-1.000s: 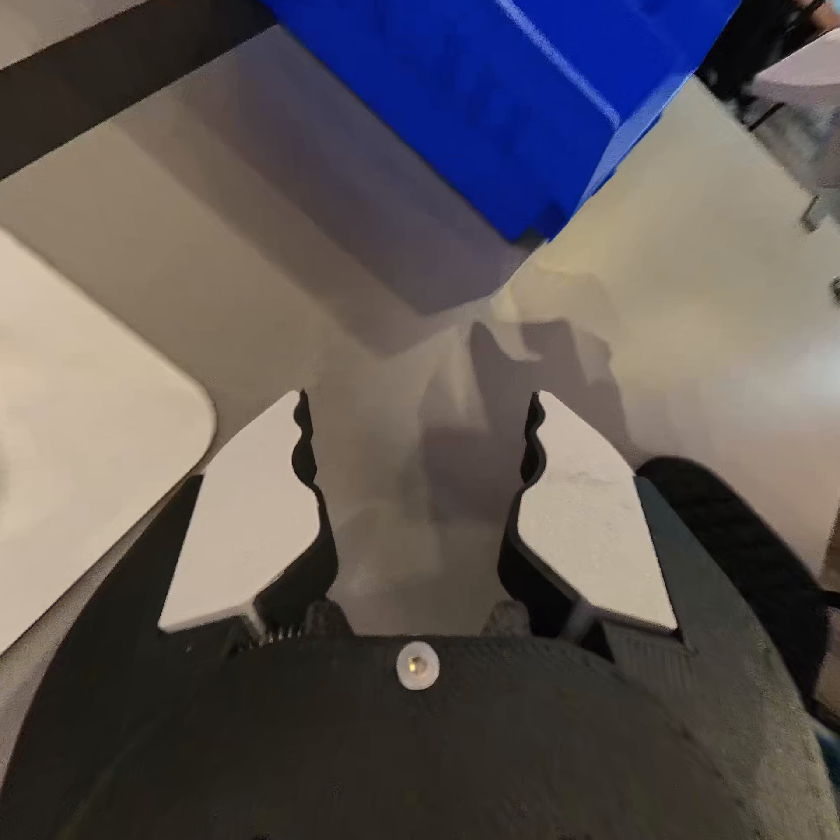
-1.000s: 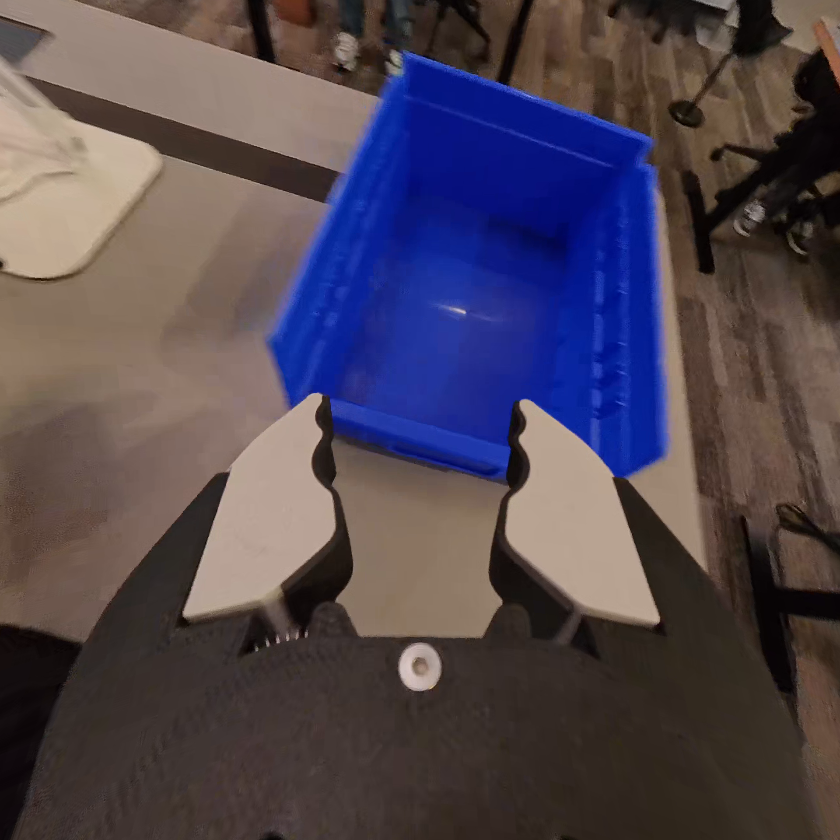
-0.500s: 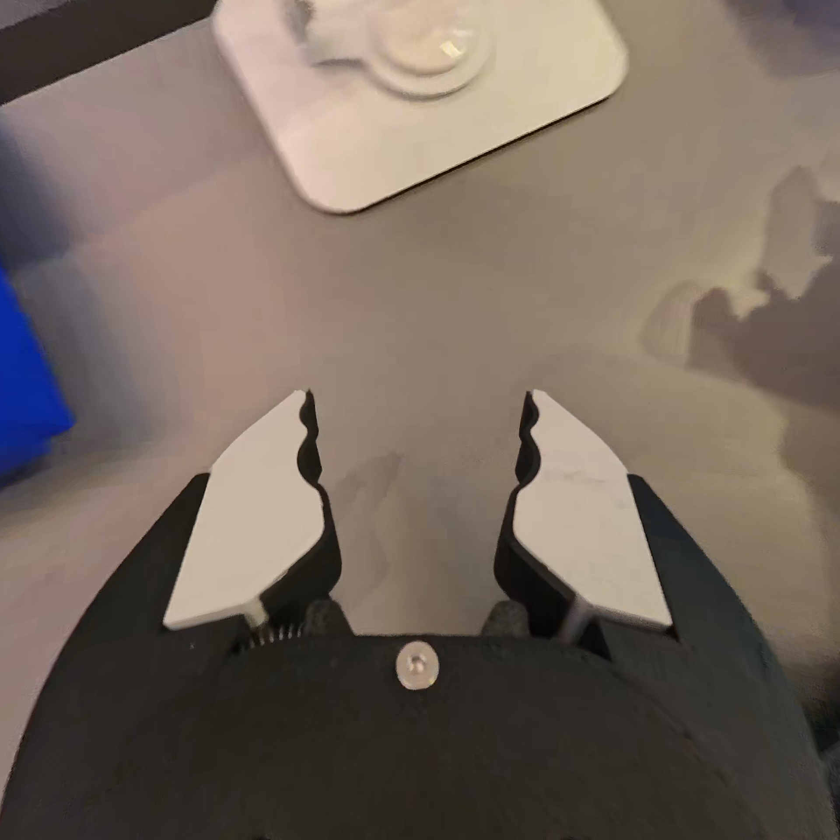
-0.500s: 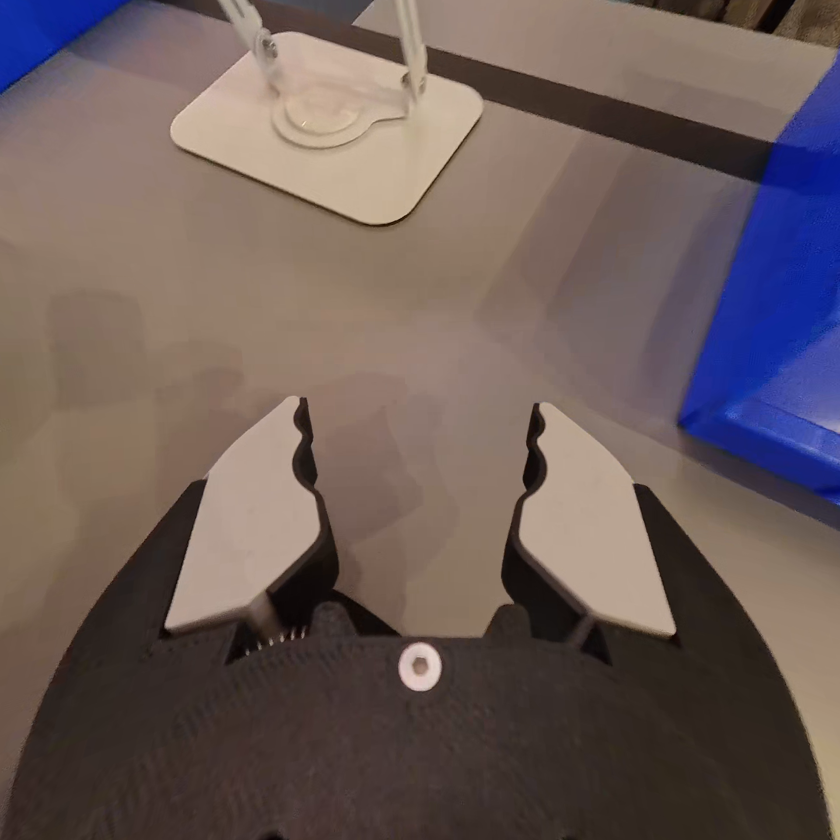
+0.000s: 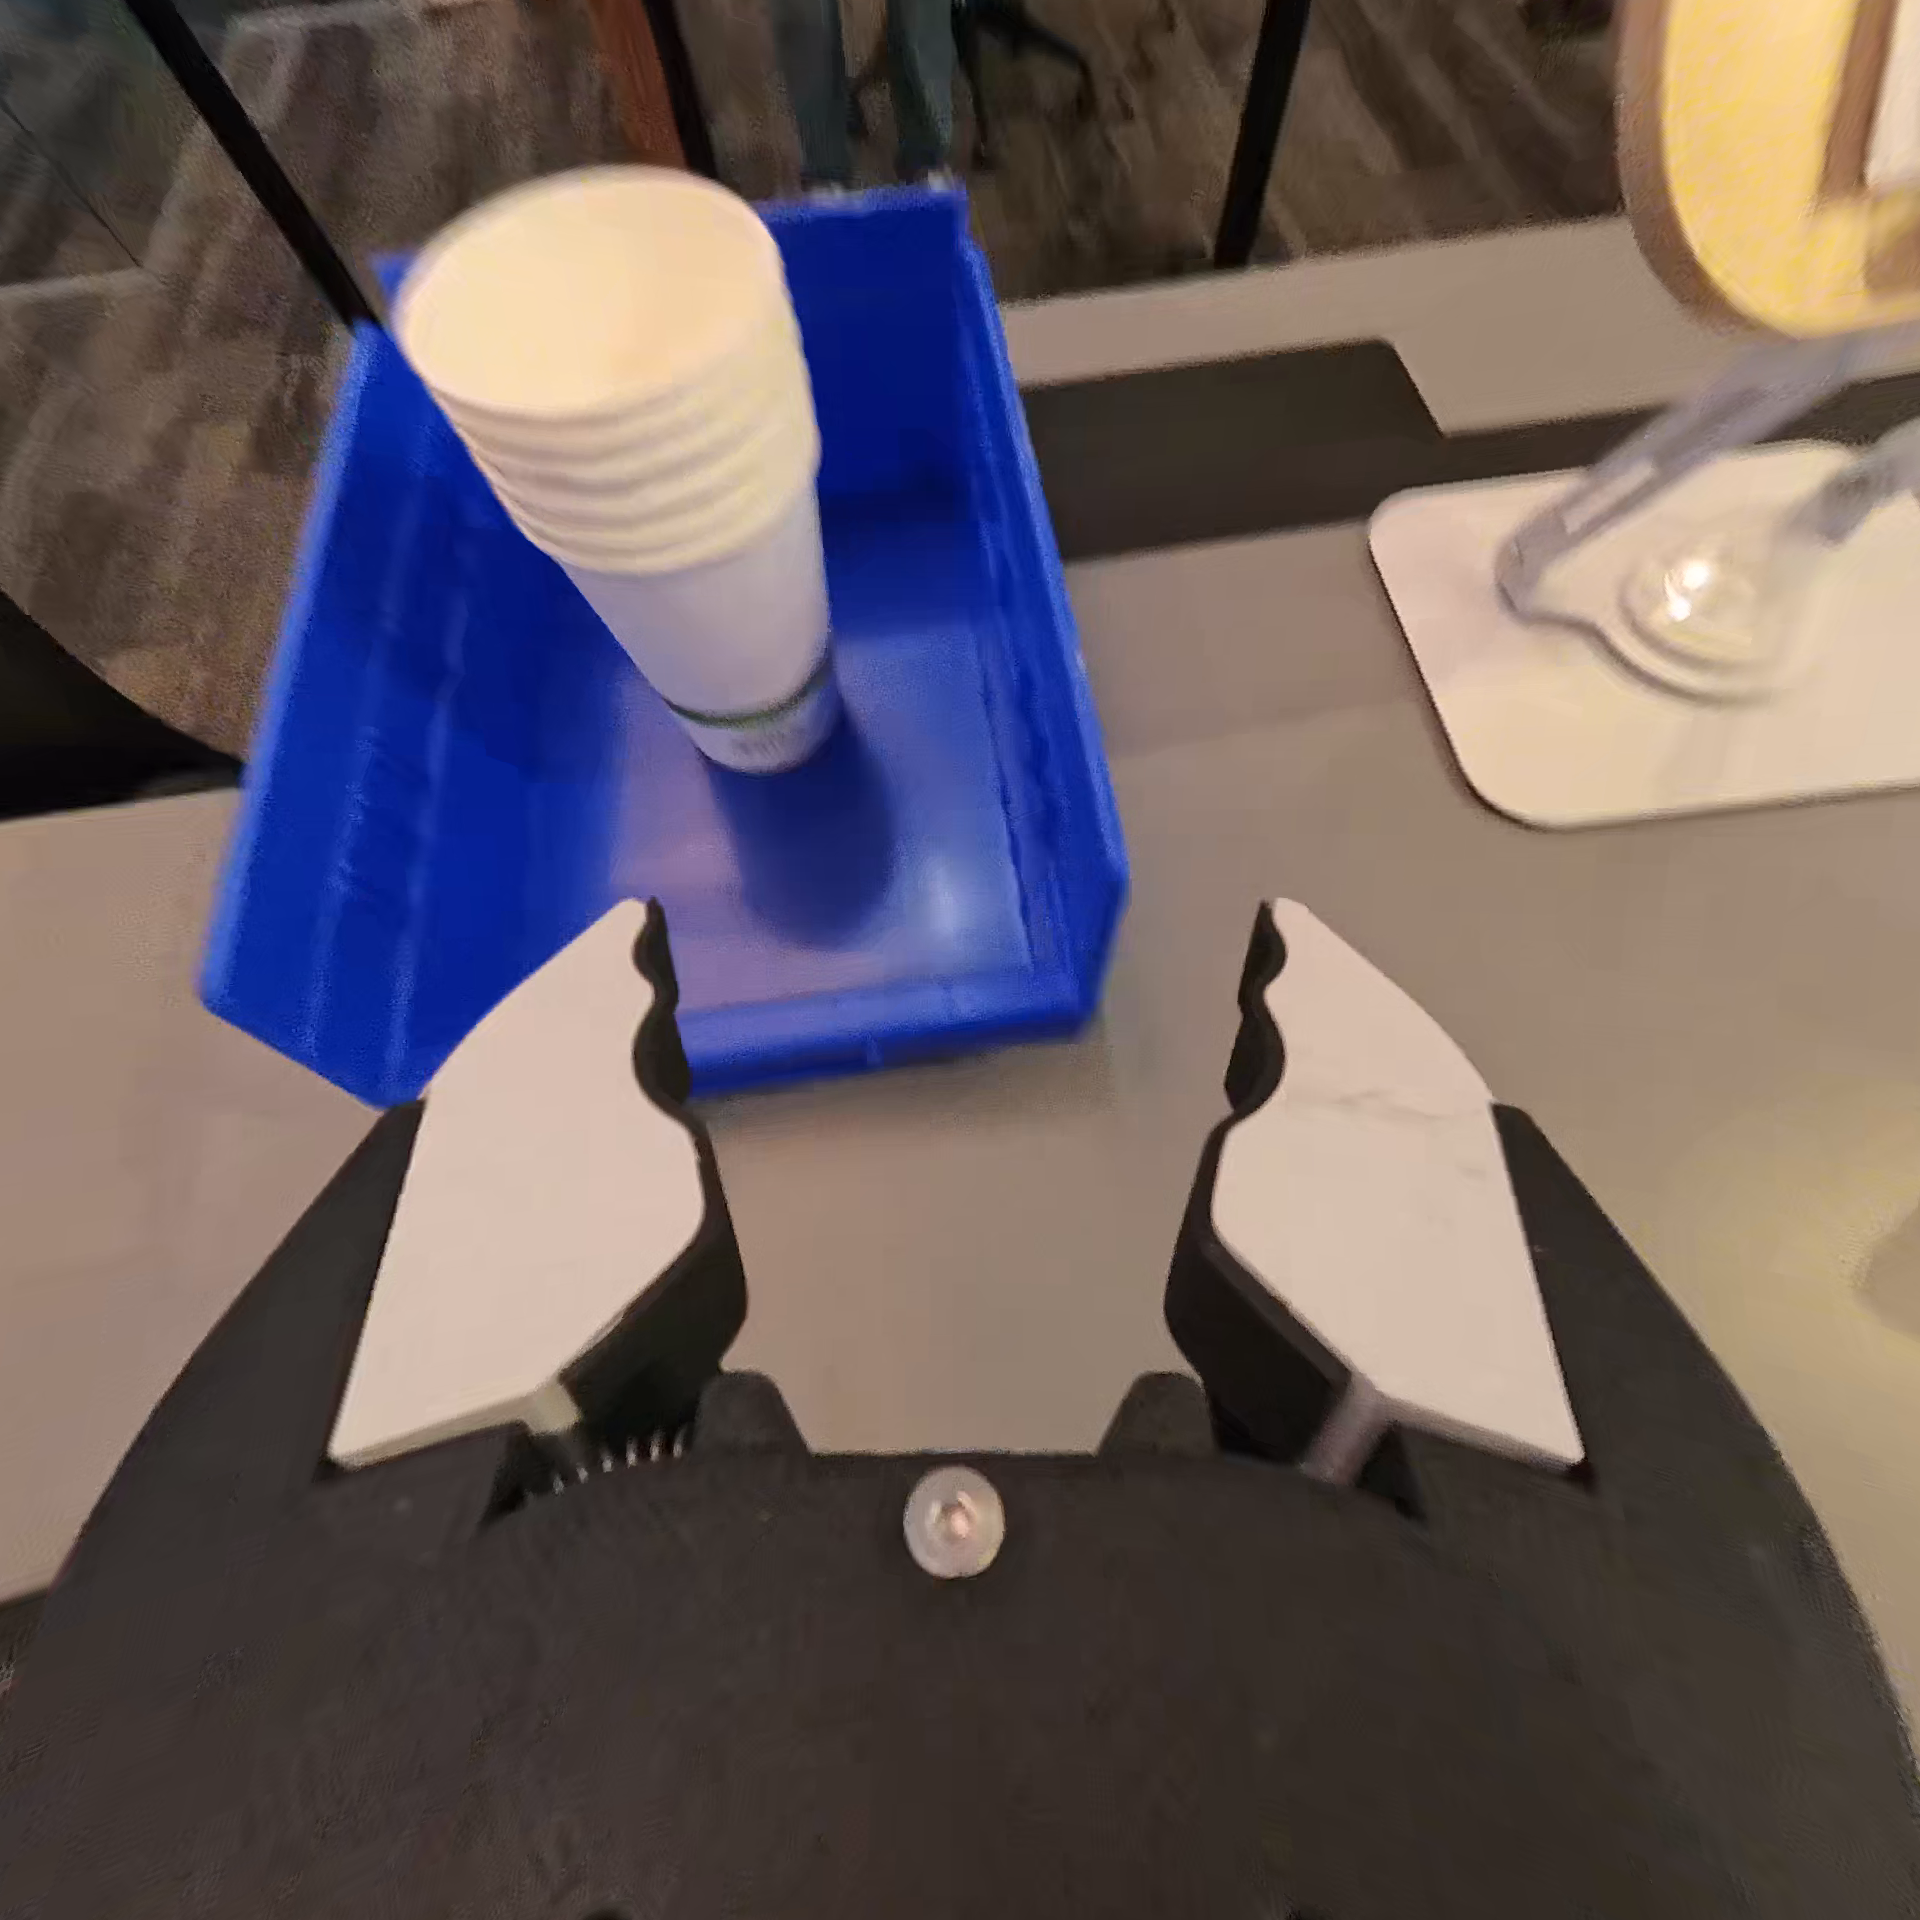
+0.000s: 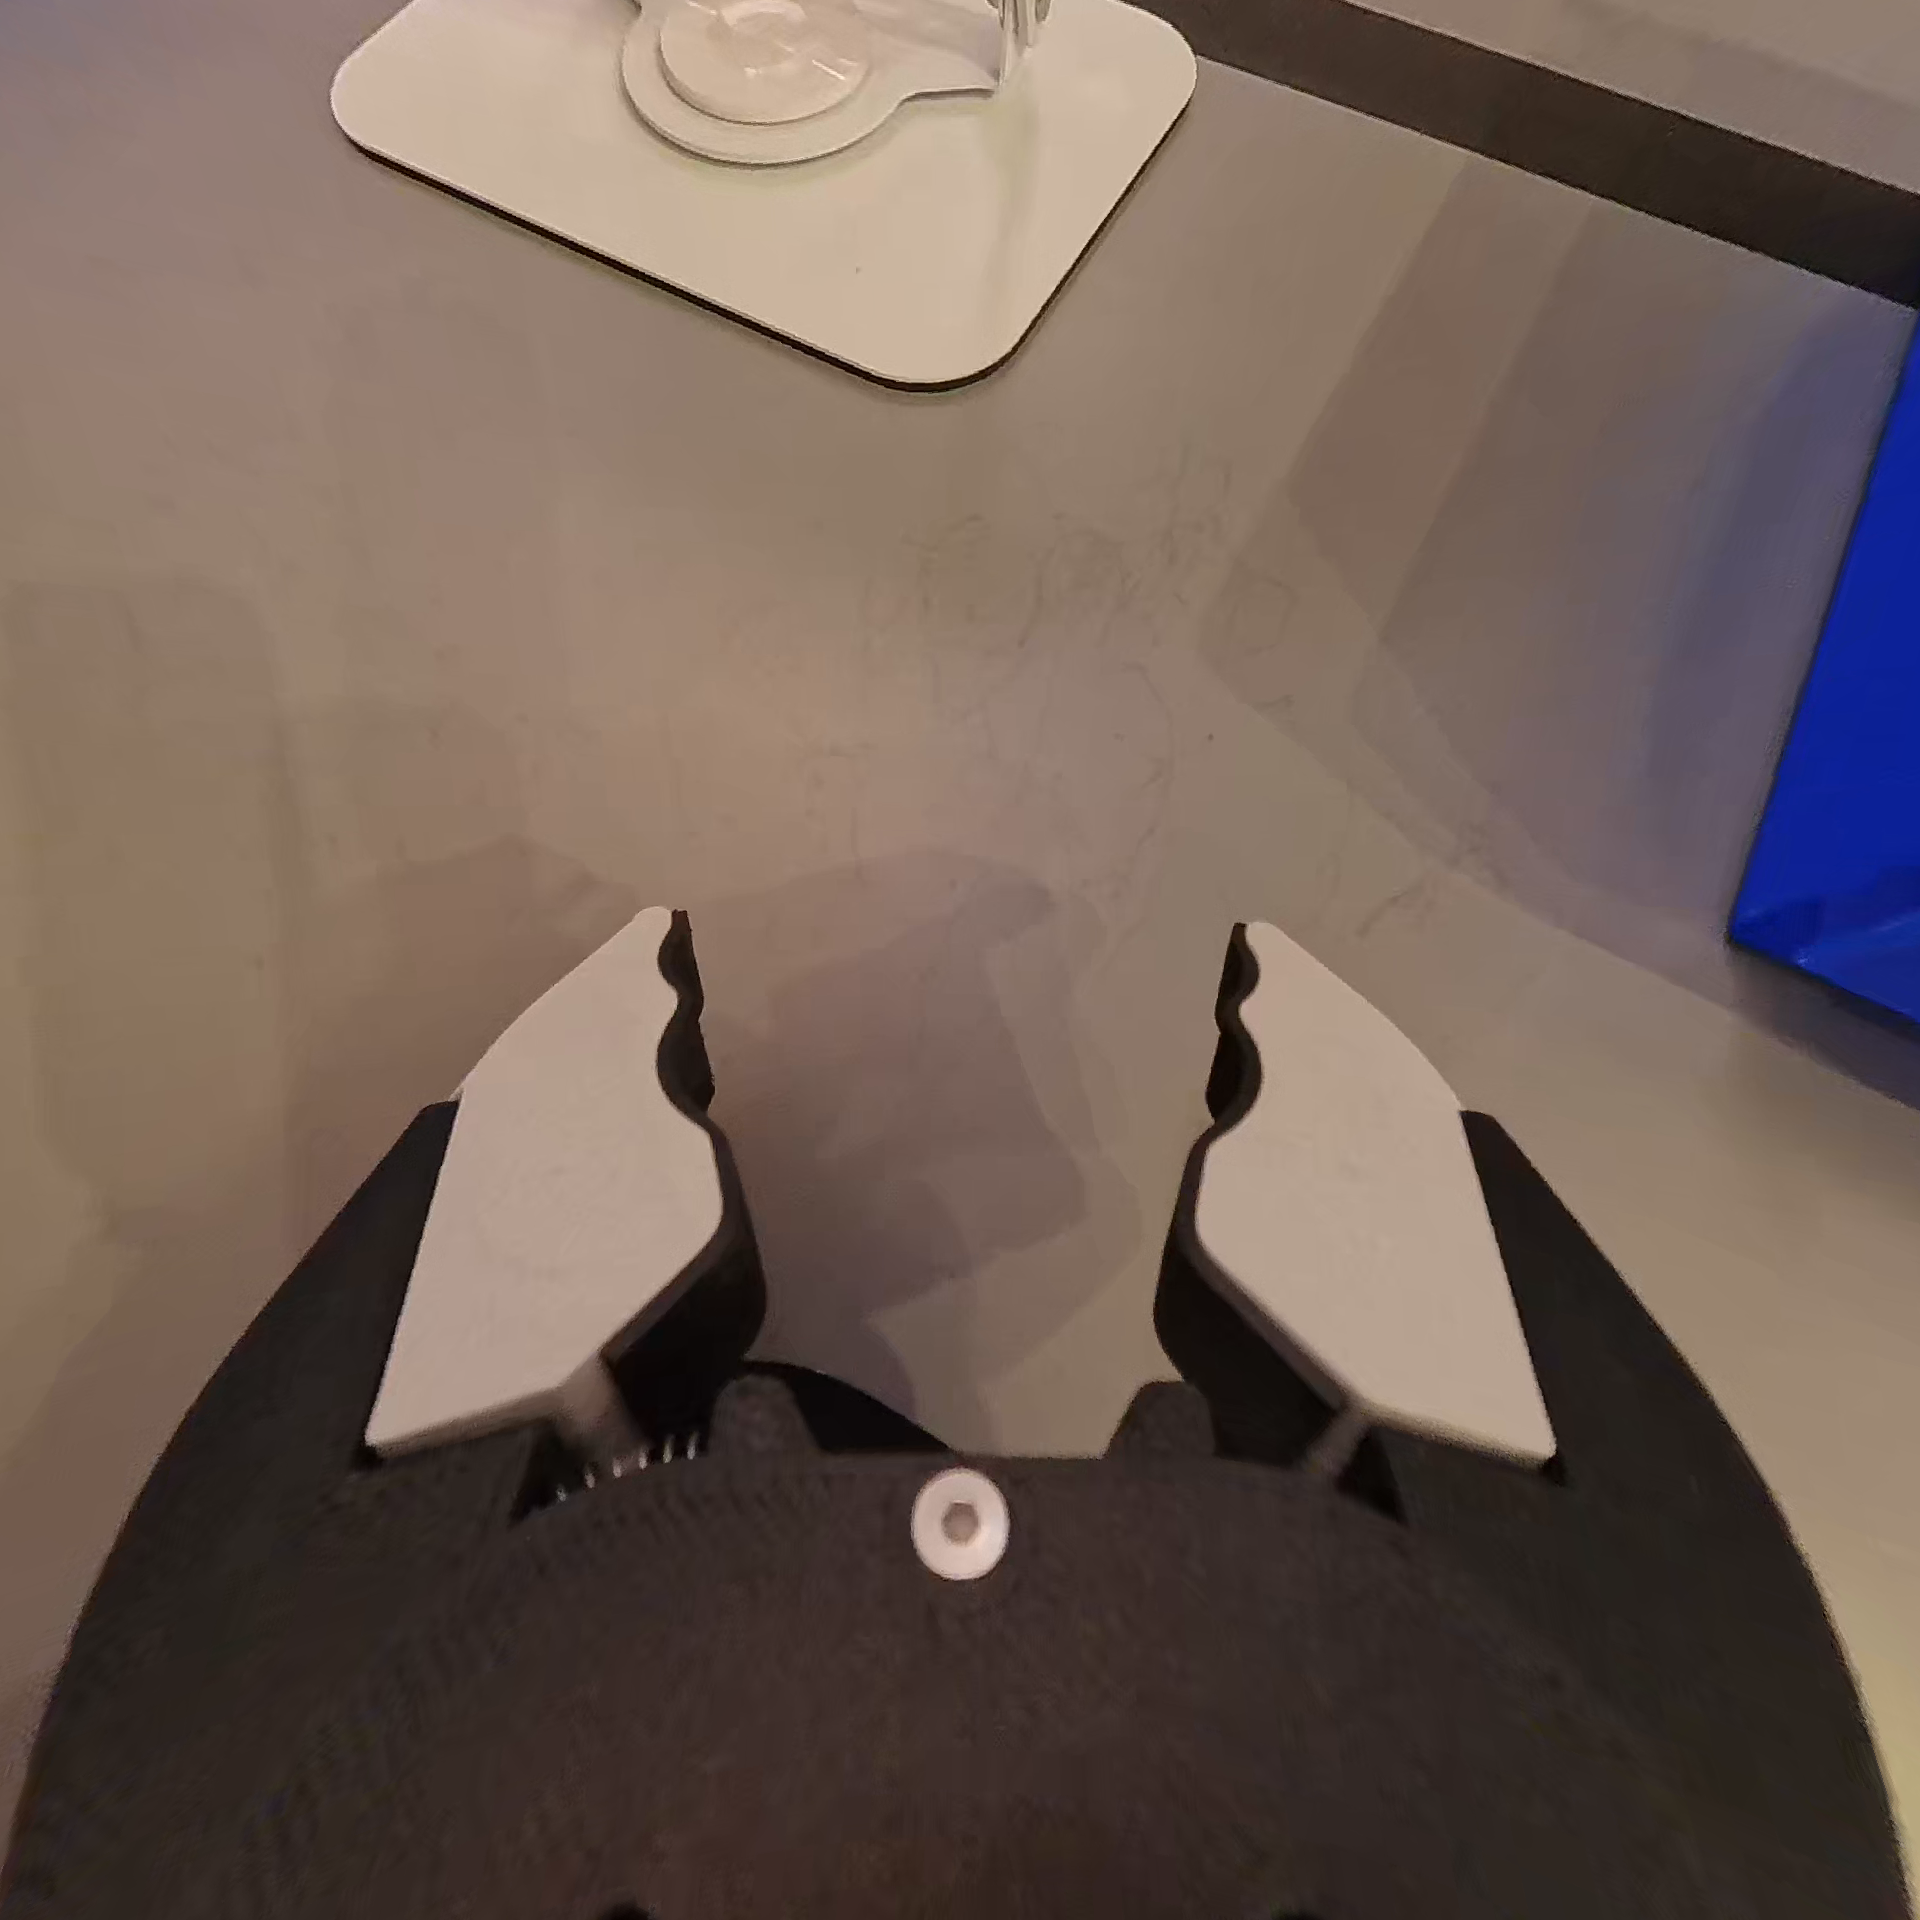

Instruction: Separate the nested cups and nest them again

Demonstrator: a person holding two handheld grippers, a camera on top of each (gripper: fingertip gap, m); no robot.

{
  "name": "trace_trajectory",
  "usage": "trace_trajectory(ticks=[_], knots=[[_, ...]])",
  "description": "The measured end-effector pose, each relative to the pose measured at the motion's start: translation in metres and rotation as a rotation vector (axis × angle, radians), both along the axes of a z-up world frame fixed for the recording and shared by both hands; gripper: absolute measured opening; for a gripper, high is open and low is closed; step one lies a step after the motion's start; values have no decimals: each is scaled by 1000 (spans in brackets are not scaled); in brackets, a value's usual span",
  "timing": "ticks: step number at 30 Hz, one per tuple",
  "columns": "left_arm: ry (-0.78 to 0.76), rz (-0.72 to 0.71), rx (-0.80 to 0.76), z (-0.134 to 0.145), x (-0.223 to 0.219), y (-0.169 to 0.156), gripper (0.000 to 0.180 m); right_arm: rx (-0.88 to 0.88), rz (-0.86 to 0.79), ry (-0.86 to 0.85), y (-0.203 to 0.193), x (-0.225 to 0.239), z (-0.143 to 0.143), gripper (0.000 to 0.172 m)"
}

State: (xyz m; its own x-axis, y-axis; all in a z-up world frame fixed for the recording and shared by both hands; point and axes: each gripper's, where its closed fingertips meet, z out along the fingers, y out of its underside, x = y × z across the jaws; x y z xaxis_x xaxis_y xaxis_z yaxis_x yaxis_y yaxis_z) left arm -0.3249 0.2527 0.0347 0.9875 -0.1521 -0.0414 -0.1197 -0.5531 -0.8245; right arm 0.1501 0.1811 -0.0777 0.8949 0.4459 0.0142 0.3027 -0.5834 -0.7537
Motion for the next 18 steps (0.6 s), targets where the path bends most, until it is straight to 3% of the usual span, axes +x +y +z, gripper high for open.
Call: trace_trajectory(ticks=[5,12,18], knots=[[-38,-2,91,14,-31,53,117,-10,-2,2,0,0,-3,95],[-92,-14,85,-7,-56,120,135,-16,-1,-10,0,0,-6,93],[-54,-44,70,-25,-61,153,142,-25,5,-33,-3,1,-10,90]])
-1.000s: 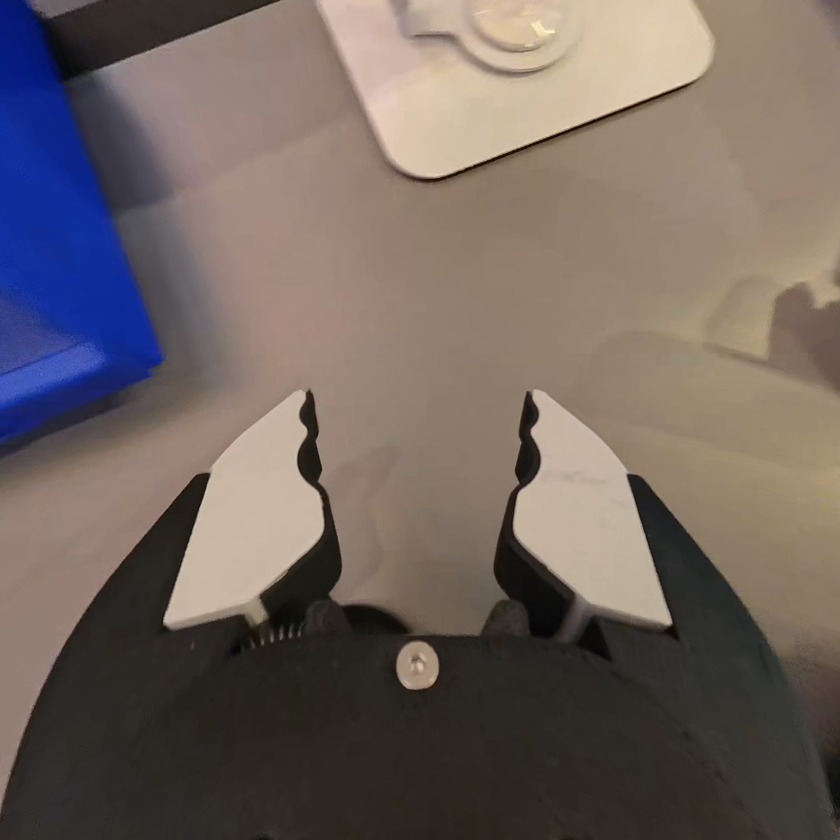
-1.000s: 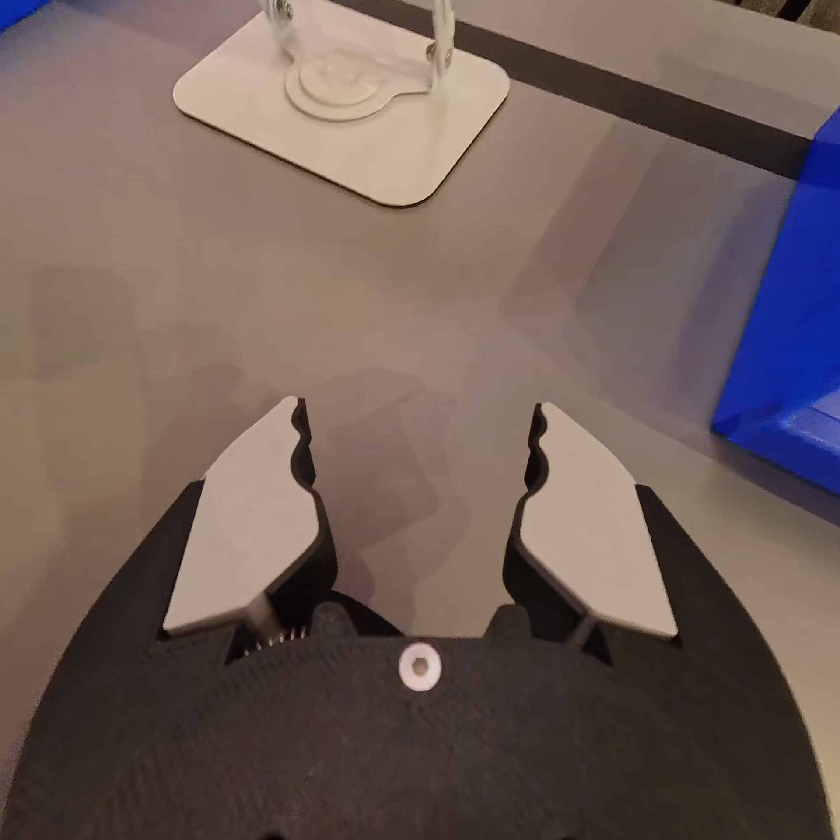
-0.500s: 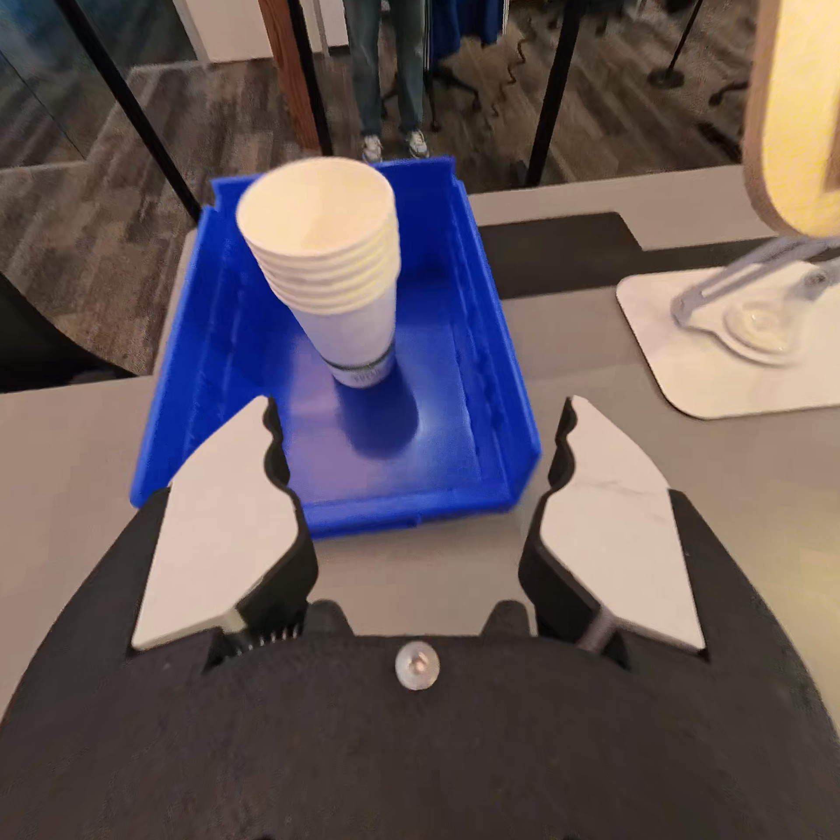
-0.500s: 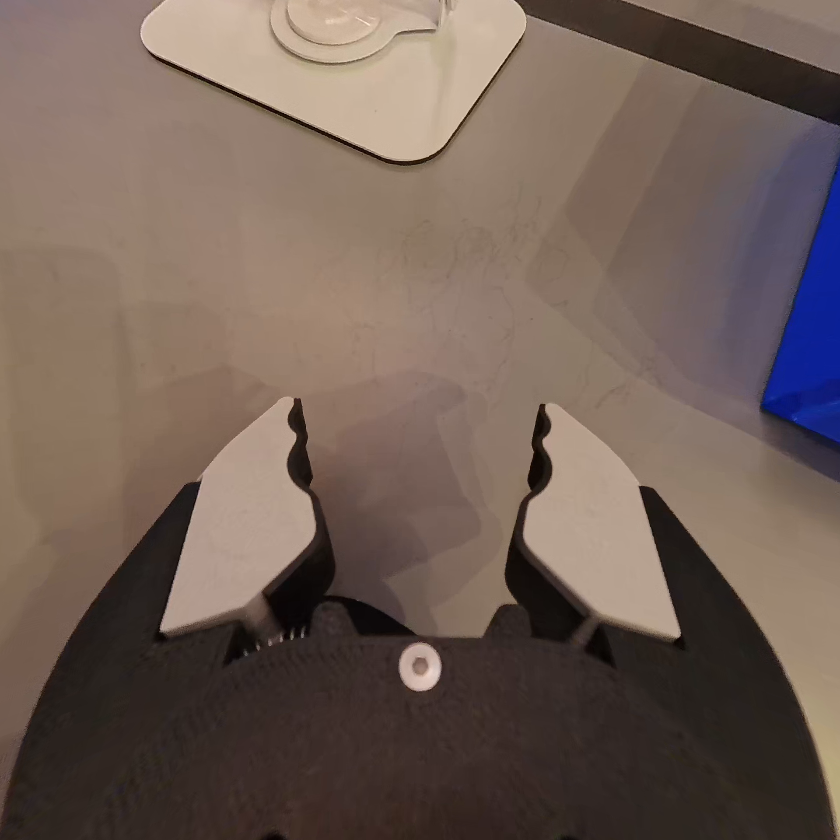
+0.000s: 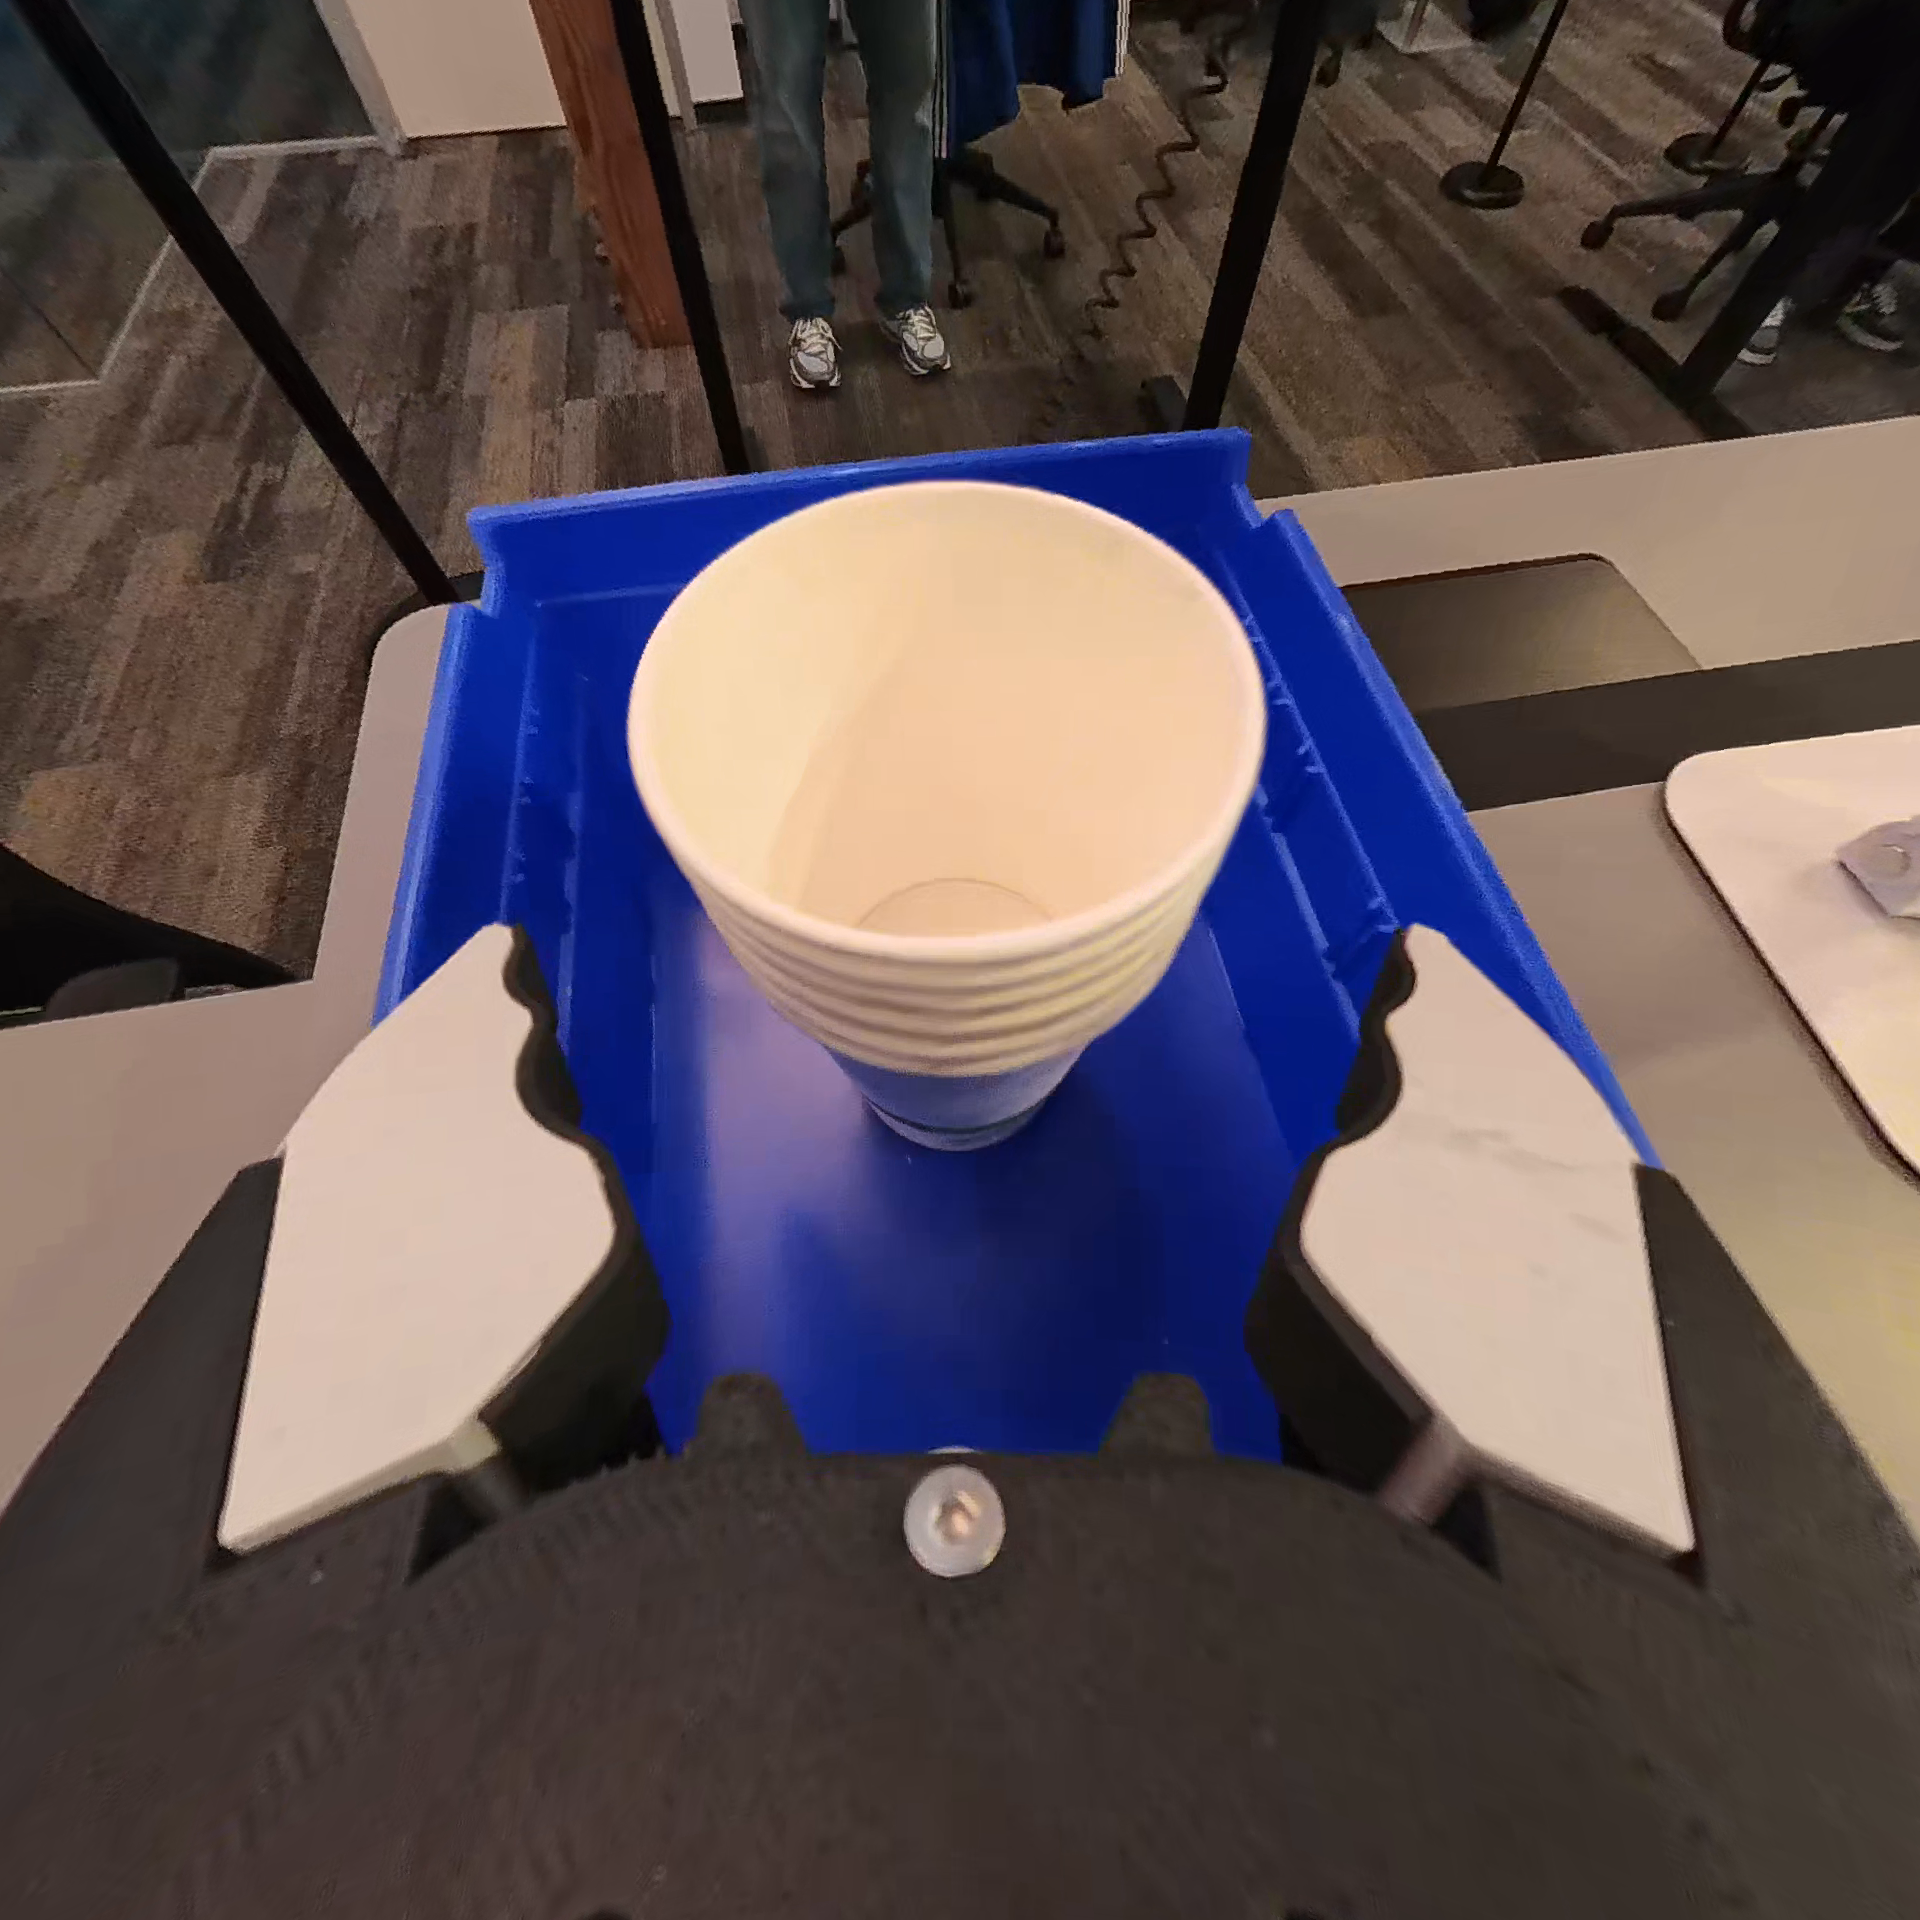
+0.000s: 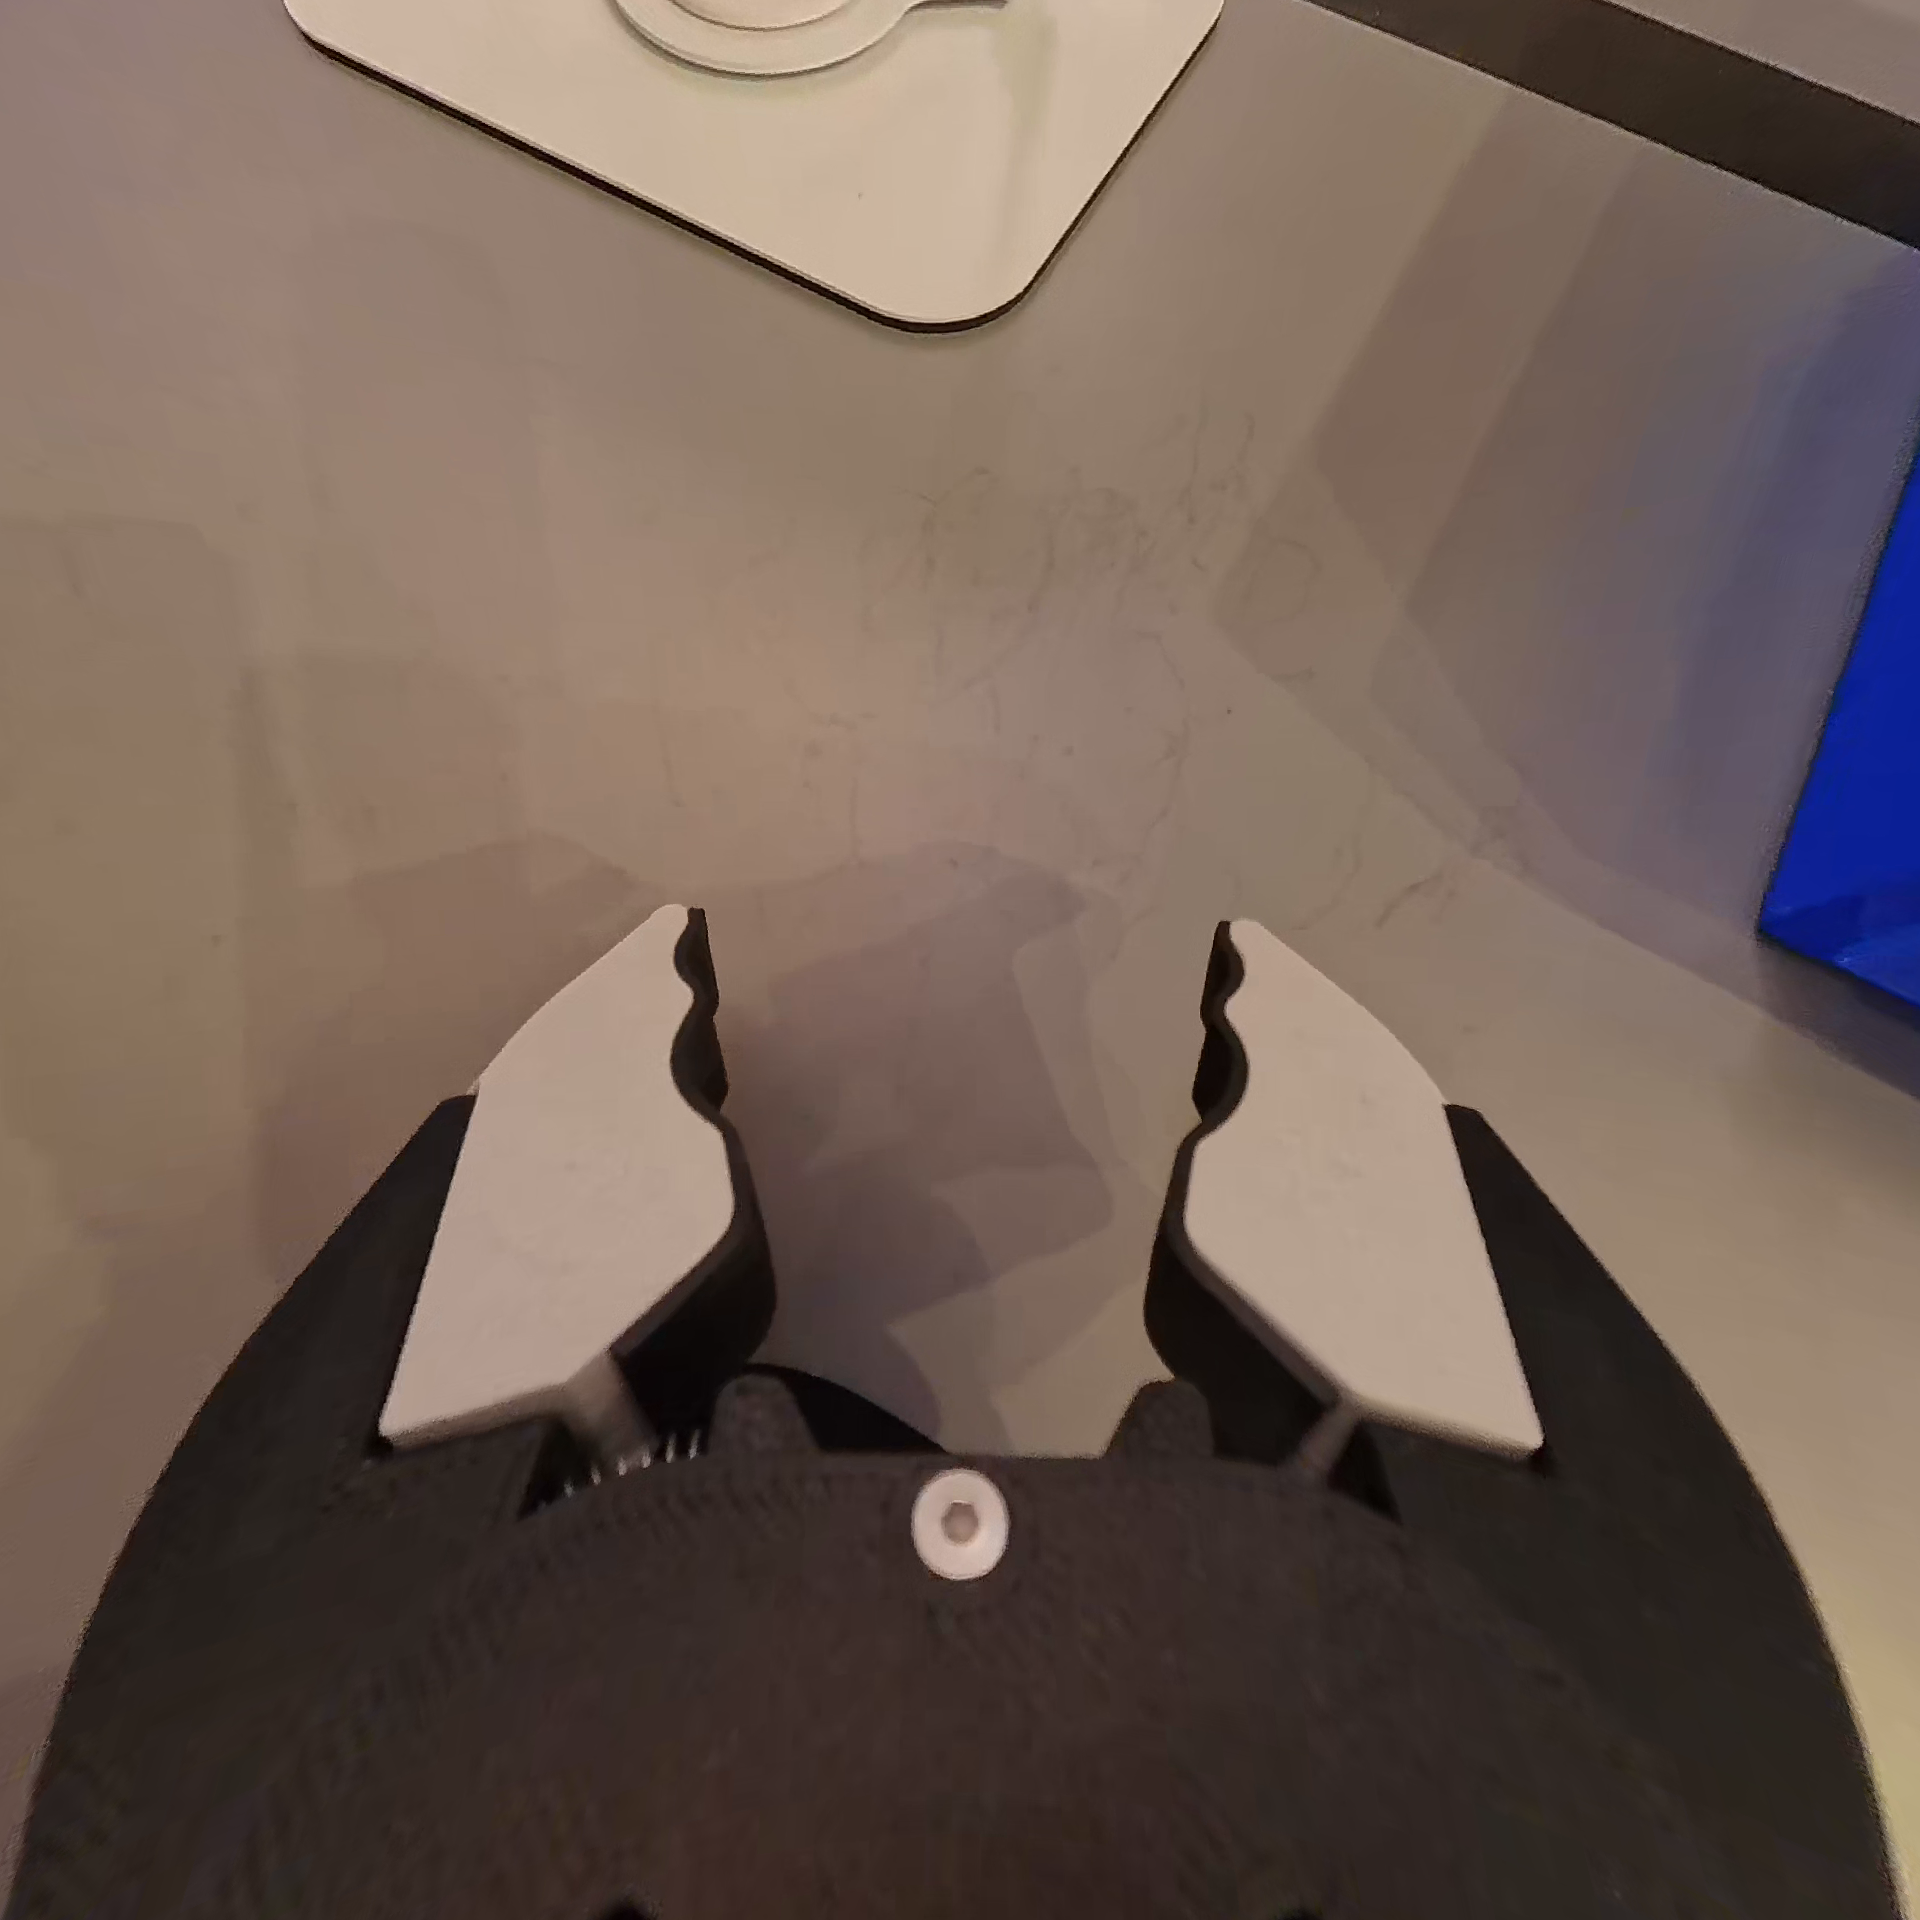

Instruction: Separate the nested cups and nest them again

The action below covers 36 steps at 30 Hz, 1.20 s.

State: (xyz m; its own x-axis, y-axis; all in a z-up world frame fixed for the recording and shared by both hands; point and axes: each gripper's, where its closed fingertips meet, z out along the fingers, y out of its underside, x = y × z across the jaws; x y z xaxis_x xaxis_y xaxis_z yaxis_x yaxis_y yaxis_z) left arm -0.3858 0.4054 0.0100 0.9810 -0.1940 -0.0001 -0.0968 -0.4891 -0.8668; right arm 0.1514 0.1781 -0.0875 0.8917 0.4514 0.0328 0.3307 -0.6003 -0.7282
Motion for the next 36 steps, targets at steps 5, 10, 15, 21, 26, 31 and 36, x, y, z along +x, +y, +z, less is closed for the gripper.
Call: trace_trajectory(ticks=[5,10,15,21,26,31,36], knots=[[-9,7,-35,-13,-4,17,145,-12,-4,-6,-4,3,-2,88],[-14,-22,-15,-15,0,24,130,-26,-2,-23,-2,7,-3,86],[-13,-52,29,-9,3,25,105,-41,1,-29,-2,8,-5,84],[-17,-61,48,-9,1,24,103,-54,7,-31,-5,9,-6,83],[3,-67,78,-2,-1,23,103,-62,20,-34,-10,9,-5,83],[-2,-82,110,11,-1,20,103,-66,28,-39,-15,10,-3,83],[8,-94,95,10,-2,18,103,-68,34,-42,-16,10,-2,83]])
